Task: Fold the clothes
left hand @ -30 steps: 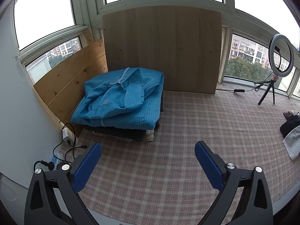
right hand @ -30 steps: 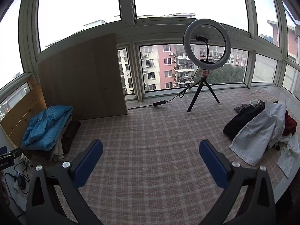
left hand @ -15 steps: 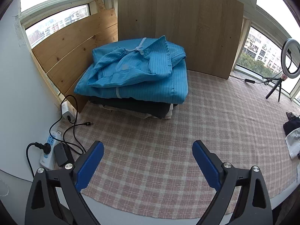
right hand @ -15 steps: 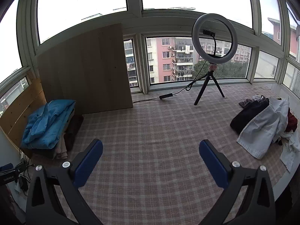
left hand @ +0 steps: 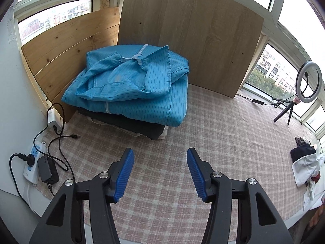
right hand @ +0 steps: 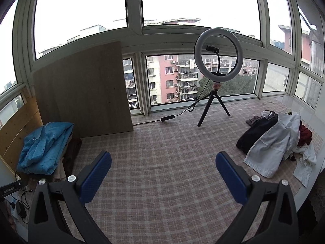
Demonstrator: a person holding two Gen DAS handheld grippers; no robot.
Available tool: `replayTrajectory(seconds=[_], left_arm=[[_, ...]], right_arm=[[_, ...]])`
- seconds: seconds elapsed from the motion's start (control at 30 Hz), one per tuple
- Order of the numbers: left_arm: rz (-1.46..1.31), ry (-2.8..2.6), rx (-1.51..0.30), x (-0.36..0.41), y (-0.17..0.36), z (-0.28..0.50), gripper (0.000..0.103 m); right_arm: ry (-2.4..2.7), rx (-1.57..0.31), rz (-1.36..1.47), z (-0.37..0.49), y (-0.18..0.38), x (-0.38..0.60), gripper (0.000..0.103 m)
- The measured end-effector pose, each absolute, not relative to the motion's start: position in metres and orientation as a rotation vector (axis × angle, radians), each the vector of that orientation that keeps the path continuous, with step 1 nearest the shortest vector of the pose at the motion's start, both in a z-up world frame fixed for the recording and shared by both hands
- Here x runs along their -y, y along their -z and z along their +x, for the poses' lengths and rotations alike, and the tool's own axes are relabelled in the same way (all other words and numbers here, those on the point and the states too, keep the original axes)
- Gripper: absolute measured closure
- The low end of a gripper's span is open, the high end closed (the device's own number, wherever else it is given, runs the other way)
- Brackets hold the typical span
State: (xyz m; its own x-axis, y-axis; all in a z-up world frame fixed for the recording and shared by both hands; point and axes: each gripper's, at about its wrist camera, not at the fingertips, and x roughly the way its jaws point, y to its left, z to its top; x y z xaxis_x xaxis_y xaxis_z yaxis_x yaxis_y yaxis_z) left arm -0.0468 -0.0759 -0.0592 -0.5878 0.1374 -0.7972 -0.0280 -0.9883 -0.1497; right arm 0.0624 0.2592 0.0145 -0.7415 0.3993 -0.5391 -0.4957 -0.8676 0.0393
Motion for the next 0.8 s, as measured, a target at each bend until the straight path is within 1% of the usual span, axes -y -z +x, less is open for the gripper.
replayTrajectory(seconds=[0.07,0.1,0.13,0.27,0.4,0.5,0.7,0.8], left_arm=[[-1.358,-2.725,0.152,0.067,0.053,-0.049,0.049],[-1.345,-2.731,0.135,0.062,0.049,-0.05,0.045],[-1.332,-2.737,0.119,0.057,0.046,-0.051,0.043],[-1.293,-2.761,0.093,0.033,0.033,-0.05,0.042],[-1.243,-2.786,-0.007,-0.001,0.018,-0.046,0.041],[-1.188,-2.794,0.0,-0.022,0.007,-0.041,0.033],[-1.112,-2.8,-0.024,-0.063,-0.009,-0.033,0.031],[-1.091,-2.799,-0.026,-0.079,-0.013,-0.031,0.027]], right_arm=[[-2.519,-0.246,-0.728,0.065,-0.017,-0.269,0.0],[-2.515,-0.25,-0.724,0.066,-0.018,-0.275,0.0],[-2.512,-0.255,-0.72,0.068,-0.019,-0.28,0.0],[-2.519,-0.241,-0.723,0.072,-0.023,-0.298,0.0],[-2.537,-0.22,-0.706,0.079,-0.027,-0.314,0.0],[-2.529,-0.2,-0.688,0.085,-0.03,-0.33,0.0],[-2.506,-0.223,-0.674,0.097,-0.031,-0.372,0.0],[-2.482,-0.244,-0.678,0.102,-0.029,-0.394,0.0]])
